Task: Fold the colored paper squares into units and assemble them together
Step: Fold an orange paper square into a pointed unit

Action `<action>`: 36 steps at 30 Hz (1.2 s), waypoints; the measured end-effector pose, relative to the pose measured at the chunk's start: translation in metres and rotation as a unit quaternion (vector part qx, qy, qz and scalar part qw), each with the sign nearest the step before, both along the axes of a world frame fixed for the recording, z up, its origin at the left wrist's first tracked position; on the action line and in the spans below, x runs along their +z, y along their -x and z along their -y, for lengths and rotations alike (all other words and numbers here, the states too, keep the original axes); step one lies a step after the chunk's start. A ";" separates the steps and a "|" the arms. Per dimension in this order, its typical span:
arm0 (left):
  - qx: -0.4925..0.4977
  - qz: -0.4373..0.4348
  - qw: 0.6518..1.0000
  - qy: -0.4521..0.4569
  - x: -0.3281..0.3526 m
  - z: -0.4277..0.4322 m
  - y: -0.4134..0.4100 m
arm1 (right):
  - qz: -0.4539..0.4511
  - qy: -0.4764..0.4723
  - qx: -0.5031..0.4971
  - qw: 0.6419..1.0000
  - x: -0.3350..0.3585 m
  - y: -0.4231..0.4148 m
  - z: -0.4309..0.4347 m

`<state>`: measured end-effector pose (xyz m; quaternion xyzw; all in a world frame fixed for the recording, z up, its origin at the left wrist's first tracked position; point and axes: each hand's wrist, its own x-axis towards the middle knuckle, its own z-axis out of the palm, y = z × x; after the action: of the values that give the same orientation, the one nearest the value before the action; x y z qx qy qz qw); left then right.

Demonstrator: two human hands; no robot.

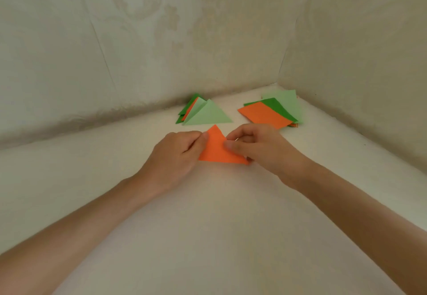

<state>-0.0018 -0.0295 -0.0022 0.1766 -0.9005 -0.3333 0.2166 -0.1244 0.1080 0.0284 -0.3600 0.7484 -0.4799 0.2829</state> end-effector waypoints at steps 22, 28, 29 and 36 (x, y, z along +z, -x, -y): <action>0.049 -0.019 0.961 0.273 -0.014 0.067 0.032 | -0.528 -0.142 -0.061 0.835 -0.028 0.058 0.087; -0.022 0.044 0.935 0.350 -0.010 0.063 0.024 | -0.648 -0.028 0.148 0.746 -0.025 0.058 0.060; -0.009 0.062 0.938 0.340 -0.007 0.061 0.021 | -0.659 -0.033 0.152 0.736 -0.026 0.059 0.056; 0.018 0.153 0.968 0.198 -0.008 0.057 0.002 | -0.681 -0.065 0.126 0.718 -0.024 0.066 0.045</action>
<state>-0.0035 -0.0860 -0.0100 0.1957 -0.9675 -0.1135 0.1129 -0.1907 0.0633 0.0048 -0.6617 0.7158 -0.0156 -0.2226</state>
